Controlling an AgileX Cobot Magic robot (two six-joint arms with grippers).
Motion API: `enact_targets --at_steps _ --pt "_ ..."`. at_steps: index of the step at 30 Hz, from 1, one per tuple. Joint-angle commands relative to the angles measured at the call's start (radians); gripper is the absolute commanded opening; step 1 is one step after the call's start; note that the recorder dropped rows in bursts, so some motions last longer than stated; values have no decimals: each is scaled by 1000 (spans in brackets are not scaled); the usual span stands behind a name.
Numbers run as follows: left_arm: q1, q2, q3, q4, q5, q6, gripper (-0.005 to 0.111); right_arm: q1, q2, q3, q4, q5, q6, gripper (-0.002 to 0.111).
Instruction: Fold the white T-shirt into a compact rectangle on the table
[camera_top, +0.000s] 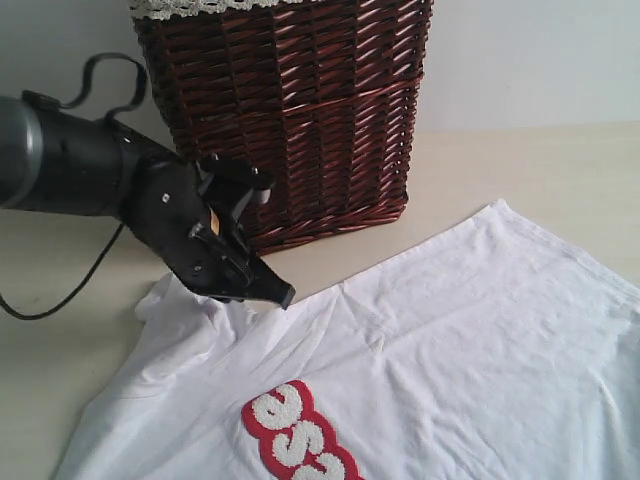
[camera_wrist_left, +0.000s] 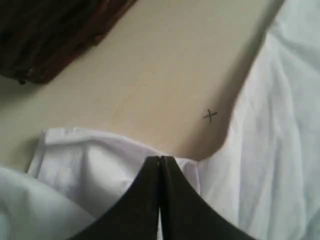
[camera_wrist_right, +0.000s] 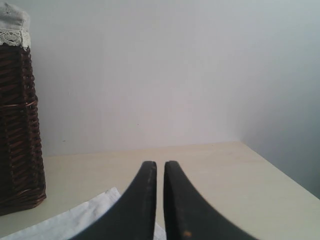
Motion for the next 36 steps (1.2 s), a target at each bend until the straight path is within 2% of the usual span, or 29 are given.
enact_targets --at_steps 1,10,20,26,33,36 --pt "3 71 -17 13 8 4 0 0 -6 4 2 -1 -2 8" --pt "5 73 -17 56 -52 -7 0 0 -6 4 2 -1 -2 8" --pt "40 84 -17 305 -34 -266 0 0 -6 4 2 -3 -2 8" --pt "41 139 -17 330 -76 -260 0 0 -6 4 2 -3 -2 8" --pt "39 141 -17 330 -236 -245 0 0 -6 4 2 -3 -2 8" --pt "39 141 -19 330 -259 -235 0 0 -6 4 2 -3 -2 8"
